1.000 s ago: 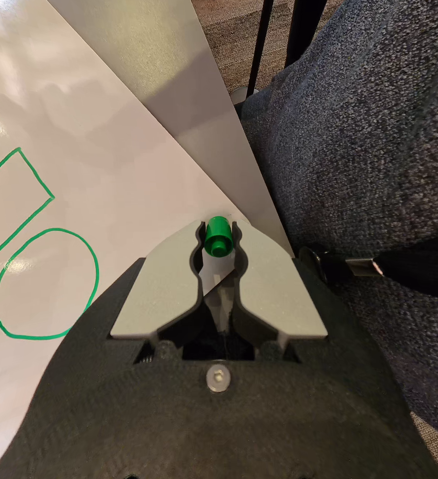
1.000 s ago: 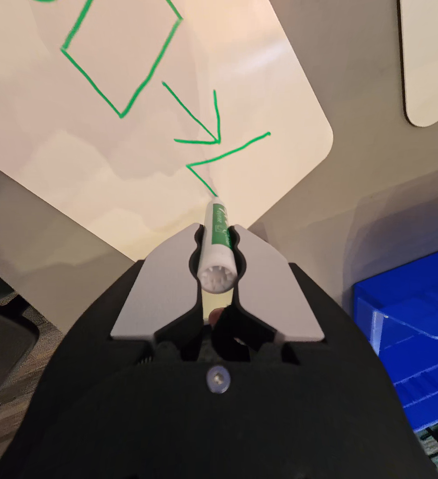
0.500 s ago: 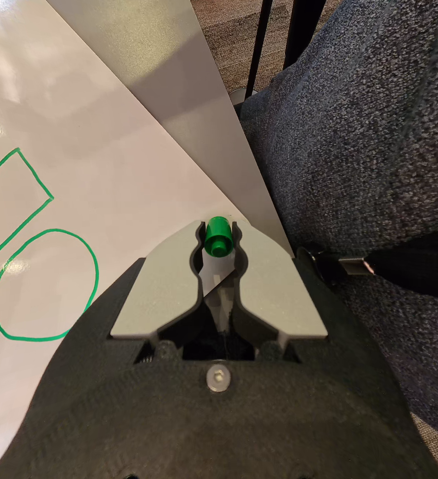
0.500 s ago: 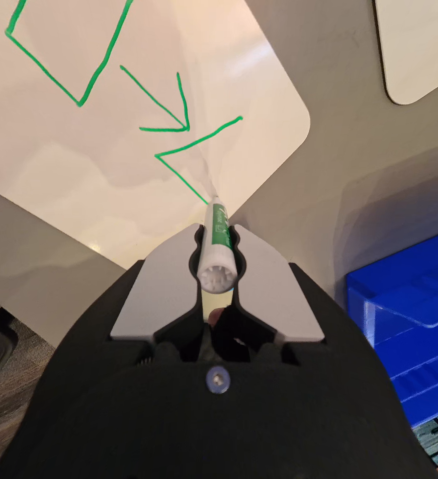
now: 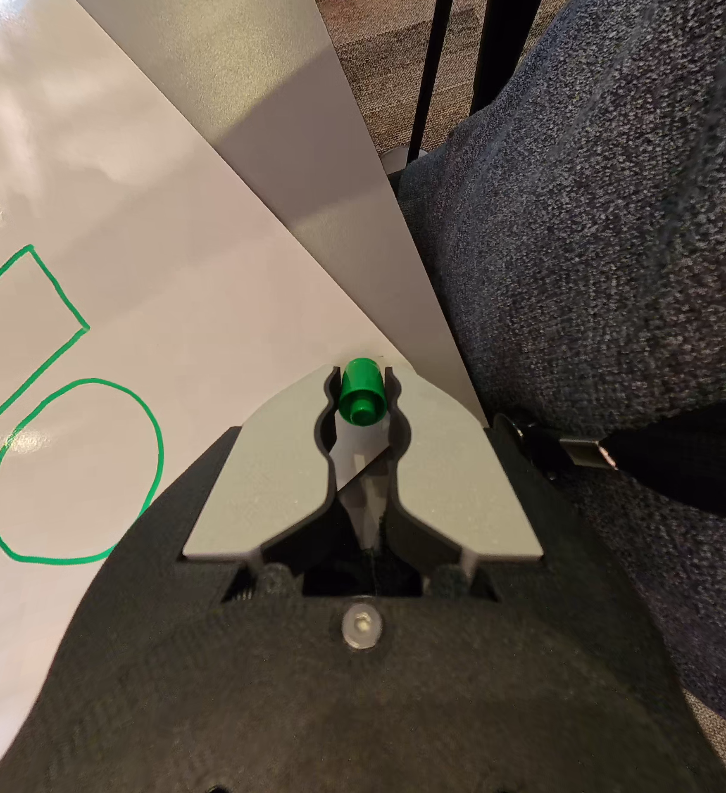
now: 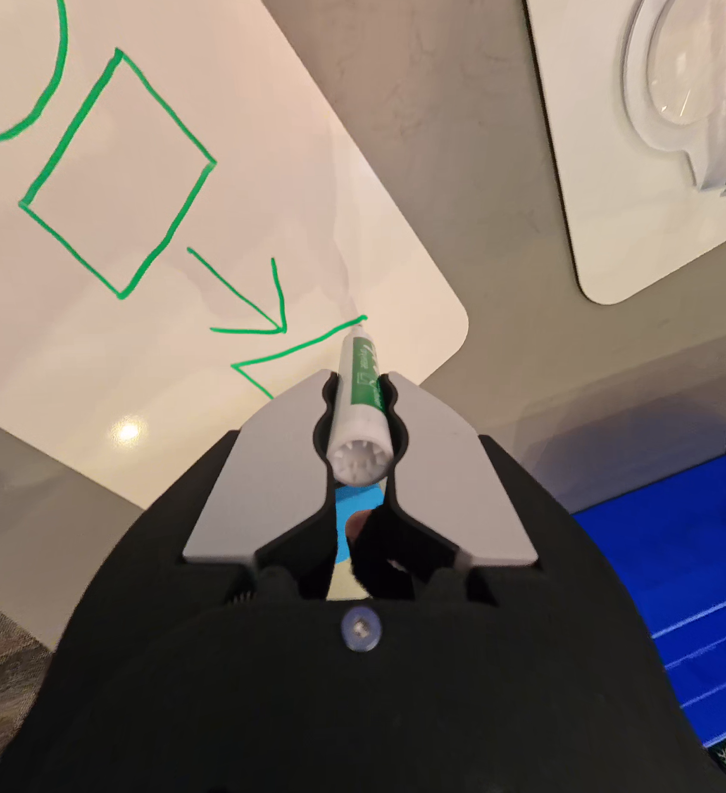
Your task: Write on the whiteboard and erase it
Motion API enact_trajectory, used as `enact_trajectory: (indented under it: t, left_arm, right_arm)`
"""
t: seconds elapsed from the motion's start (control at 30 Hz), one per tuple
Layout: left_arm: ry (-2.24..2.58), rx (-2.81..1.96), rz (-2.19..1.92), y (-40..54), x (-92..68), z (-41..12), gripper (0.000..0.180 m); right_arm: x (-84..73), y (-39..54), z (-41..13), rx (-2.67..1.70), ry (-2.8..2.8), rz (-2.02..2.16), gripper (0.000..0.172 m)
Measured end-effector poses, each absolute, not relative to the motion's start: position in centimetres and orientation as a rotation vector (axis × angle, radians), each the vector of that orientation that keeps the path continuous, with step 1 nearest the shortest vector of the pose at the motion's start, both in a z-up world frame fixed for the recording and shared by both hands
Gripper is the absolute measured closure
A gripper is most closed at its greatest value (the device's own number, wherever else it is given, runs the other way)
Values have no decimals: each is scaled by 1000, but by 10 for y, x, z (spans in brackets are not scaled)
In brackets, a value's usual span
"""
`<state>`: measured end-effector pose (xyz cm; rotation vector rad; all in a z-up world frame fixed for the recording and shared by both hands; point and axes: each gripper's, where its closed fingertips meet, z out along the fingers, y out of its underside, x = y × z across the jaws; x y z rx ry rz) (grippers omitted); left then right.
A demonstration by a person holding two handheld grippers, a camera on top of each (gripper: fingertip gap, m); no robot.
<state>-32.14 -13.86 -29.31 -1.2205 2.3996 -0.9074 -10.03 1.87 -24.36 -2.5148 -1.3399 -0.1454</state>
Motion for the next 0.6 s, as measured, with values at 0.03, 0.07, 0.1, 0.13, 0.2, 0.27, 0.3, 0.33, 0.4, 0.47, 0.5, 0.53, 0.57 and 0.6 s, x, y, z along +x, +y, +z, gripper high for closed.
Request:
enact_trajectory:
  t: [0.03, 0.07, 0.1, 0.13, 0.2, 0.27, 0.3, 0.33, 0.4, 0.47, 0.5, 0.53, 0.57, 0.6]
  left_arm:
    - [2400, -1221, -908, -139, -321, -293, 160]
    - [2400, -1221, -908, -139, -321, -293, 160]
    - [2400, -1221, -908, -139, -321, -293, 160]
    - [2400, -1220, -909, -139, -321, -293, 160]
    - [2400, -1218, -907, -139, -321, -293, 160]
    - [2399, -1217, -907, -139, -321, -294, 160]
    - [2399, -1217, -907, -139, -321, -294, 160]
    - [2399, -1216, -906, -139, -321, -294, 160]
    - [2399, -1214, -902, -139, -321, -294, 160]
    - [2399, -1211, -897, -139, -321, -294, 160]
    - [2399, -1209, -895, -139, -321, -294, 160]
    - [2399, -1208, -893, -139, -321, -294, 160]
    - [2398, -1206, -891, -140, -321, -294, 160]
    - [2398, -1205, -890, -140, -321, -295, 160]
  right_arm:
    - [-102, 21, -244, -2511, -1345, -145, 151]
    - [-103, 23, -244, -2508, -1349, -140, 151]
    - [-105, 25, -244, -2506, -1353, -137, 151]
    - [-106, 26, -243, -2505, -1357, -138, 151]
    - [-106, 27, -241, -2498, -1350, -139, 151]
    - [-103, 26, -233, -2489, -1320, -150, 151]
    - [-102, 24, -229, -2485, -1308, -155, 151]
    - [-101, 21, -225, -2484, -1298, -162, 151]
    - [-97, 12, -218, -2484, -1282, -189, 151]
    - [-96, 2, -211, -2476, -1249, -209, 151]
    - [-96, -4, -206, -2468, -1227, -211, 151]
    - [-97, -10, -203, -2460, -1206, -216, 151]
    - [-97, -16, -199, -2454, -1183, -225, 151]
    - [-97, -23, -196, -2445, -1157, -233, 151]
